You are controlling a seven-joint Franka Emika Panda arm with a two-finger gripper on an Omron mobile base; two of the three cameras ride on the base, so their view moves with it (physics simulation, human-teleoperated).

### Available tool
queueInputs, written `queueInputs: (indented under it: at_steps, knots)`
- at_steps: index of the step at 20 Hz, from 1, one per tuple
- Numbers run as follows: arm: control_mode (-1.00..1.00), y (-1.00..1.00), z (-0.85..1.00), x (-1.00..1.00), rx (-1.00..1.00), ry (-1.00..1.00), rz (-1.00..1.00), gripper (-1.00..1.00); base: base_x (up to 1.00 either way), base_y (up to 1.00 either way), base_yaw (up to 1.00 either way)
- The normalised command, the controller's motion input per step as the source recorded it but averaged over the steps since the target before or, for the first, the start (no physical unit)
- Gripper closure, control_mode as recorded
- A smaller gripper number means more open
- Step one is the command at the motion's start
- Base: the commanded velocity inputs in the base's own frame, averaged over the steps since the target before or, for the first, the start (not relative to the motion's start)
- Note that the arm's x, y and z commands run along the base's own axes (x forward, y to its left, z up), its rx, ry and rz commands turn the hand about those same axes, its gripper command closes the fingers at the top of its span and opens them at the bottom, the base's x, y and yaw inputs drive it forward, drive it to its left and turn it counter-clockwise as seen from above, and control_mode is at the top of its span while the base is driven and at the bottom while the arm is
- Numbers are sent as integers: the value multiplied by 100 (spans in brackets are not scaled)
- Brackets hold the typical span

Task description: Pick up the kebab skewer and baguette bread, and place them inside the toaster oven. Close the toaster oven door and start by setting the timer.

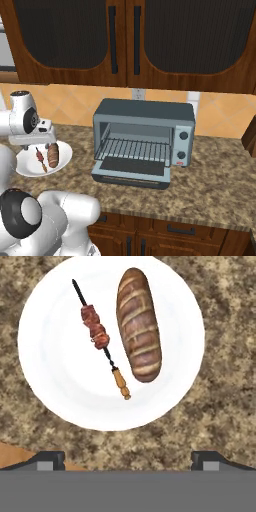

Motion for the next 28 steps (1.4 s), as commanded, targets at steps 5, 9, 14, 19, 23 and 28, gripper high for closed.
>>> queueInputs:
  at_steps: [5,9,14,19,23,28]
  knots:
    - [-100,-7,-31,26,0,5,0,-100,0,0,0]
    - [-100,0,-24,36,0,0,0,-100,0,0,0]
    - [-100,7,-29,37,-1,0,0,-100,0,0,0]
    - [-100,6,-37,20,-1,2,0,-100,0,0,0]
    - [-100,4,-29,28,0,1,0,-100,0,0,0]
    - [-100,17,-15,34,-1,2,0,-100,0,0,0]
